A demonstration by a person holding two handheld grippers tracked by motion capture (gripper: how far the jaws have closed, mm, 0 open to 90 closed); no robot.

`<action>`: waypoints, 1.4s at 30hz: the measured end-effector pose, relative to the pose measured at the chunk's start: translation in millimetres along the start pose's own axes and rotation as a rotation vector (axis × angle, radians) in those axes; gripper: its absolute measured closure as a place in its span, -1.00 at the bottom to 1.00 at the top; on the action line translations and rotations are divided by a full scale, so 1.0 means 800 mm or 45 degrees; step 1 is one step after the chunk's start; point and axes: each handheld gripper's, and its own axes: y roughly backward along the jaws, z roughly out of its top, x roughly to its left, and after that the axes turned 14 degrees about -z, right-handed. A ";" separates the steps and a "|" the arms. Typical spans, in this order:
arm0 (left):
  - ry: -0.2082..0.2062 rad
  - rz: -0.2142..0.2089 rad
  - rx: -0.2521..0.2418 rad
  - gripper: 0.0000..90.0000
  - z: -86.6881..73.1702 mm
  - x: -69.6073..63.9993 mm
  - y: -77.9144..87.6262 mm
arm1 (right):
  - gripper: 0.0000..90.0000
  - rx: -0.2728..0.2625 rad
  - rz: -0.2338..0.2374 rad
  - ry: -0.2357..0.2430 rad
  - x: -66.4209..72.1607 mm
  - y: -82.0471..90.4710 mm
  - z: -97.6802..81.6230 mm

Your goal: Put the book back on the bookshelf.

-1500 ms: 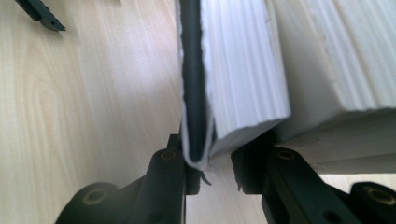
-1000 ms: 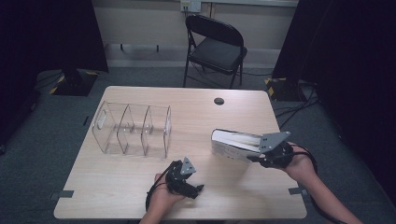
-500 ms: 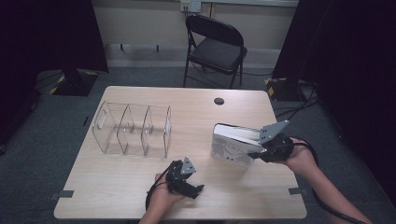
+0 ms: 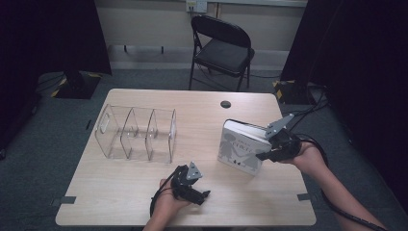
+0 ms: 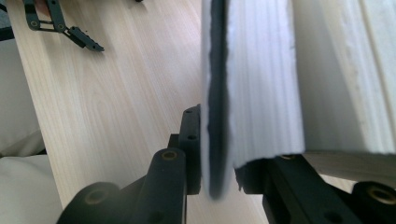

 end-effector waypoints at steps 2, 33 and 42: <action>0.000 0.000 0.000 -0.88 0.000 0.000 0.000 | 0.67 0.005 0.001 -0.013 -0.001 0.000 0.000; 0.001 -0.008 -0.007 -0.88 0.000 0.000 0.000 | 0.68 -0.027 0.111 0.055 0.008 0.005 -0.005; 0.002 -0.007 -0.007 -0.88 0.000 0.000 0.000 | 0.67 0.008 0.107 0.053 0.007 0.005 -0.002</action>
